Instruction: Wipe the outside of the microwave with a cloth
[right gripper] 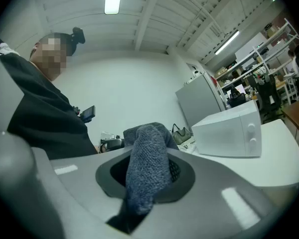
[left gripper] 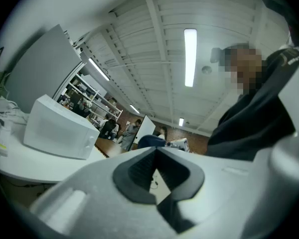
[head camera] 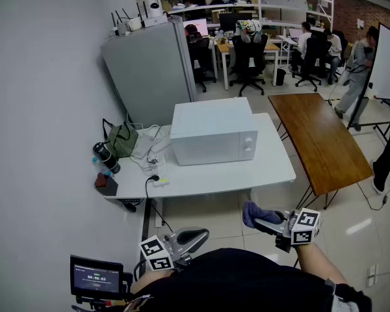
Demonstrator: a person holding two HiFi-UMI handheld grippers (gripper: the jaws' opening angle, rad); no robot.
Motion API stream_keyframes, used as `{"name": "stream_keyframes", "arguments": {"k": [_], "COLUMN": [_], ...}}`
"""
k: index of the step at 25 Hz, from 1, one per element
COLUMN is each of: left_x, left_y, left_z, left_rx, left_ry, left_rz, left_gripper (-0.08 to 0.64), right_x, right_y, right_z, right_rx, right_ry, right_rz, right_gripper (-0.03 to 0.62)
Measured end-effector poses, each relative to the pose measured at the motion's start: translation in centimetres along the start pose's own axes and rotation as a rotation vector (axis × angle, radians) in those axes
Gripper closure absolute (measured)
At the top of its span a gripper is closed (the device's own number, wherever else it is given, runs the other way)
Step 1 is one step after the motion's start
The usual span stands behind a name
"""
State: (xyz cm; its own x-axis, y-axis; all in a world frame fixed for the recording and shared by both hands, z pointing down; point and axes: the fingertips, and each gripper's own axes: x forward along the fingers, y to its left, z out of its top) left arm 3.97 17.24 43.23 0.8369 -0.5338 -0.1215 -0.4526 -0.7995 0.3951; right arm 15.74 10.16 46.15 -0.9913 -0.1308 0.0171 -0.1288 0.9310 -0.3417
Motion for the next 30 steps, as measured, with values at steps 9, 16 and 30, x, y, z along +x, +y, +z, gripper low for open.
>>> {"name": "stream_keyframes", "arguments": {"k": [9,16,30], "left_x": [-3.7,-8.8,-13.0], "left_y": [14.9,27.4,37.9], "left_z": [3.5,13.3,16.5], "left_rx": [-0.034,0.022,-0.018], "left_ry": [-0.045,-0.045,-0.168], "left_rz": [-0.022,-0.092,0.336], "left_gripper": [0.557,0.557,0.557], "right_x": [12.5,27.3,50.9], "right_y": [-9.1,-19.3,-51.2], "right_z": [1.6,9.8,11.9], "right_rx": [-0.023,-0.106,-0.568], "right_ry": [0.066,0.153,0.864], "right_rz": [-0.015,-0.125,-0.215], "right_gripper": [0.535,0.535,0.535]}}
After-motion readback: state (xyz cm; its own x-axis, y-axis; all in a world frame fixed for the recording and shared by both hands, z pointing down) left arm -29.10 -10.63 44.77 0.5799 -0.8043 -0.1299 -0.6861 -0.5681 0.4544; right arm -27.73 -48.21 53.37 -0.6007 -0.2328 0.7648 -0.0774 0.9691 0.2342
